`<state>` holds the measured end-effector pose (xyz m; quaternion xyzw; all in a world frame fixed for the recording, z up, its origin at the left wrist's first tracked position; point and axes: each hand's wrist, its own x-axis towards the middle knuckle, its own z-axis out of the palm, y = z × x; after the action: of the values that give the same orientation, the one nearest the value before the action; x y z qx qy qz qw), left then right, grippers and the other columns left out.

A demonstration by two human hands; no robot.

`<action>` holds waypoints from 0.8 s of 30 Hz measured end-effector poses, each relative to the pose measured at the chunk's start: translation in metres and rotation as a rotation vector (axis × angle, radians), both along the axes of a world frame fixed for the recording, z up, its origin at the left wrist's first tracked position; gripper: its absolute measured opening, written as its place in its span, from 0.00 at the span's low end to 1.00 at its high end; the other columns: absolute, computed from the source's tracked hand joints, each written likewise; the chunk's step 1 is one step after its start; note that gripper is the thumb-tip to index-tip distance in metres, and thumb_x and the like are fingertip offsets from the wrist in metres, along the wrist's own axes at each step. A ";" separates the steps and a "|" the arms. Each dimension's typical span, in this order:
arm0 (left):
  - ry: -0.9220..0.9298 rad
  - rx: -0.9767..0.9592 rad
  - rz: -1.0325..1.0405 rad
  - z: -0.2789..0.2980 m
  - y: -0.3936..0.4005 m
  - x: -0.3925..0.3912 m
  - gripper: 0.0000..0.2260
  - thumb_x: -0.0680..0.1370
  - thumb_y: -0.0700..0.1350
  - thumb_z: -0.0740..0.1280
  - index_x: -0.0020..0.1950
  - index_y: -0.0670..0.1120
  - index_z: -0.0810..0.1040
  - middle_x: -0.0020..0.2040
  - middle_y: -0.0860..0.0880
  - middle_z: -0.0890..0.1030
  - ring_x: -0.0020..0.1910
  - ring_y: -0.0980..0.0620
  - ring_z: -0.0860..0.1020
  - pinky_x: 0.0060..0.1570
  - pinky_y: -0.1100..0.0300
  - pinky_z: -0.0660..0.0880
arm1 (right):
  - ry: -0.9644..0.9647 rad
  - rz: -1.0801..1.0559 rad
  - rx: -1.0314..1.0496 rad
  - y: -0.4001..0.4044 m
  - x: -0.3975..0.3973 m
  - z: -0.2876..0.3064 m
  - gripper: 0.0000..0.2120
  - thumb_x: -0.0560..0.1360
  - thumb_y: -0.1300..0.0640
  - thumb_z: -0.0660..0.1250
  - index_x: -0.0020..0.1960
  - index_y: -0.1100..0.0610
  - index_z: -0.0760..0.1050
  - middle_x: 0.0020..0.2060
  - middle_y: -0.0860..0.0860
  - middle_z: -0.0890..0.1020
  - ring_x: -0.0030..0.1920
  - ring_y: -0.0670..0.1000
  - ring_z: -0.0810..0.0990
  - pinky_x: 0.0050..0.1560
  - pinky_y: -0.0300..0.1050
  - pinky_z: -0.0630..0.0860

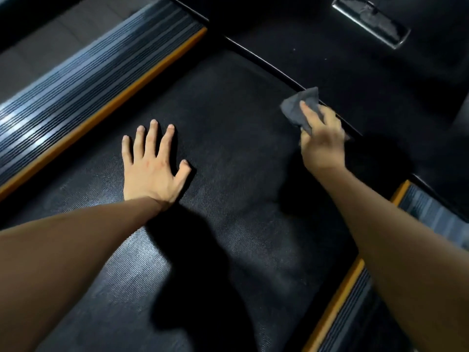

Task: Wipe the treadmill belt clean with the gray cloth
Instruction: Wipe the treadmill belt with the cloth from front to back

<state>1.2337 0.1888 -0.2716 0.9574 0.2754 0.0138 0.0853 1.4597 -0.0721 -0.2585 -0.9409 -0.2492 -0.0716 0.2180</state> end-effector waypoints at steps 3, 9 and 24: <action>0.021 -0.003 -0.002 0.000 0.001 0.003 0.33 0.79 0.62 0.53 0.82 0.52 0.54 0.83 0.43 0.55 0.82 0.40 0.51 0.79 0.38 0.45 | 0.025 0.025 -0.033 -0.009 0.004 0.000 0.26 0.76 0.58 0.61 0.74 0.53 0.69 0.67 0.60 0.72 0.63 0.63 0.73 0.64 0.62 0.71; -0.015 -0.040 -0.178 0.016 -0.085 -0.043 0.34 0.79 0.60 0.54 0.82 0.46 0.59 0.82 0.41 0.57 0.81 0.38 0.56 0.78 0.37 0.52 | 0.057 0.033 -0.149 -0.011 0.004 0.006 0.27 0.80 0.56 0.61 0.78 0.48 0.61 0.71 0.55 0.67 0.68 0.59 0.68 0.70 0.56 0.63; 0.095 0.014 -0.221 0.004 -0.179 -0.114 0.37 0.76 0.59 0.59 0.83 0.49 0.56 0.83 0.45 0.54 0.82 0.41 0.54 0.79 0.38 0.53 | 0.112 0.674 -0.144 -0.040 -0.093 0.010 0.30 0.71 0.62 0.63 0.73 0.53 0.71 0.71 0.60 0.71 0.69 0.61 0.71 0.72 0.52 0.64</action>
<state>1.1196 0.0100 -0.2678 0.9822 0.1716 -0.0392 0.0663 1.3670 -0.1116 -0.2487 -0.8212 -0.5378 0.0738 0.1759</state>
